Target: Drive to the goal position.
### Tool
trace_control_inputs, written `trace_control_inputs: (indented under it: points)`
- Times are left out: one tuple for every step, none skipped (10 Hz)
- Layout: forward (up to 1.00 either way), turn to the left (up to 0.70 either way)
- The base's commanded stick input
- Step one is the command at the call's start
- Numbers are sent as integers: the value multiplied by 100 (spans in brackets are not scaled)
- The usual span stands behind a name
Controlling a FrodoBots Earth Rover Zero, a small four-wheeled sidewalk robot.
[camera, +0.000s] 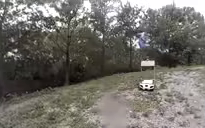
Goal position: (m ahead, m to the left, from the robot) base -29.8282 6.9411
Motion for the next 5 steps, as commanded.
trace_control_inputs:
  points:
    - [0, 0]
    - [0, 0]
    - [61, 30]
    - [70, 35]
    - [70, 35]
